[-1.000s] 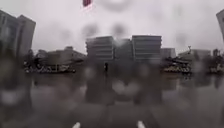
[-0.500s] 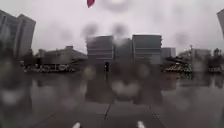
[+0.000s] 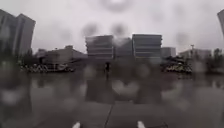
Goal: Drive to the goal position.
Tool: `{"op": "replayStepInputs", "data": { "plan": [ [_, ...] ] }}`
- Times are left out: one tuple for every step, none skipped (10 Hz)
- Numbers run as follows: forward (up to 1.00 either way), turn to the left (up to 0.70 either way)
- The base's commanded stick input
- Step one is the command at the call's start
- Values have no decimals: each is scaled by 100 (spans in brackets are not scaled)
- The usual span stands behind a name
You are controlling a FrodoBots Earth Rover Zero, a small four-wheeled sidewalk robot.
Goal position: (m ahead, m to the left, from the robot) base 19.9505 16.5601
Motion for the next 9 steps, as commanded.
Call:
{"op": "replayStepInputs", "data": {
  "plan": [
    [70, 0],
    [70, 0],
    [70, 0],
    [70, 0],
    [70, 0],
    [70, 0],
    [70, 0],
    [70, 0],
    [70, 0]
  ]
}}
